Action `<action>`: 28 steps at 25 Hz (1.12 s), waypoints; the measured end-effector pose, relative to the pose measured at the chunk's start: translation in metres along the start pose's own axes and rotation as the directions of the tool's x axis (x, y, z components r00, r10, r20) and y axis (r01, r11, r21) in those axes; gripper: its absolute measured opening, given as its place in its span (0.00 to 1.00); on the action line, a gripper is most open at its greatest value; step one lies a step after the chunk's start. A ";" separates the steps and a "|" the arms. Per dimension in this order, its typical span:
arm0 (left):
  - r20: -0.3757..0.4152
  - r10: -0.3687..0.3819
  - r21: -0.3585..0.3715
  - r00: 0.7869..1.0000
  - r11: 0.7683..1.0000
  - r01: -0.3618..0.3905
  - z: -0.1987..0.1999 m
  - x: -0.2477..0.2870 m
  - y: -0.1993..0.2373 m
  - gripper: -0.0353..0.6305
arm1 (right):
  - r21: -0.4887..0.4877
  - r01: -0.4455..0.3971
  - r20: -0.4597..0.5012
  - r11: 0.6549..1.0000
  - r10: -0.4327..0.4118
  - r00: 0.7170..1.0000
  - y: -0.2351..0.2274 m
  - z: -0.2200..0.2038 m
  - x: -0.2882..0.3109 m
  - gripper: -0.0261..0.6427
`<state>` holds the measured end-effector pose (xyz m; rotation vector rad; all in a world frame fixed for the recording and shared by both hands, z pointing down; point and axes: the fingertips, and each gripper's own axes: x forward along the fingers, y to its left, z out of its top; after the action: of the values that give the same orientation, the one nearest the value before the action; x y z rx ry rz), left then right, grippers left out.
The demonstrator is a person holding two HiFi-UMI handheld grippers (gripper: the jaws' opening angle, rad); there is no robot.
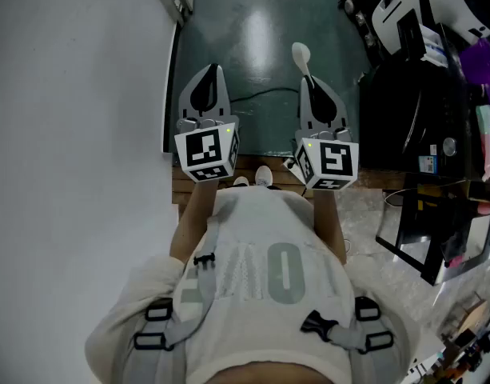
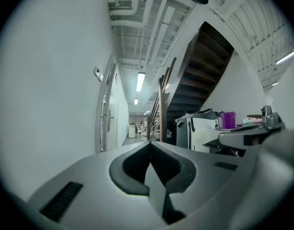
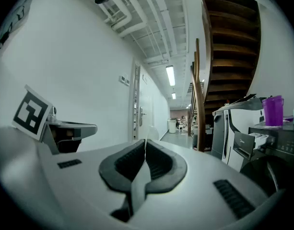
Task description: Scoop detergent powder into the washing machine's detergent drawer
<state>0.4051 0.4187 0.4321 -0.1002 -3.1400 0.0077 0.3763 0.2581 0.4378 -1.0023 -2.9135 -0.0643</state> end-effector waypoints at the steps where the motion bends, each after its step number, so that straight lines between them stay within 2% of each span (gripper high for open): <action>1: -0.003 0.002 0.006 1.000 1.000 -0.002 0.000 0.003 -0.001 0.08 | 0.003 0.000 -0.002 1.000 0.000 1.000 -0.002 0.000 0.002 0.06; 14: -0.014 0.009 -0.003 1.000 1.000 -0.009 -0.008 0.026 -0.010 0.08 | 0.026 -0.016 -0.010 1.000 0.016 1.000 -0.031 -0.011 0.017 0.06; 19: -0.022 0.009 -0.013 1.000 1.000 -0.010 -0.015 0.023 -0.013 0.08 | 0.064 -0.029 -0.042 0.998 0.032 0.999 -0.035 -0.026 0.018 0.06; 28: 0.015 -0.032 0.007 0.999 0.999 0.032 -0.006 0.061 -0.027 0.08 | 0.074 -0.033 -0.033 0.997 0.036 0.999 -0.059 -0.025 0.042 0.06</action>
<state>0.3424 0.3954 0.4380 -0.0495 -3.1558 0.0187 0.3083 0.2355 0.4646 -1.0294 -2.8444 0.0274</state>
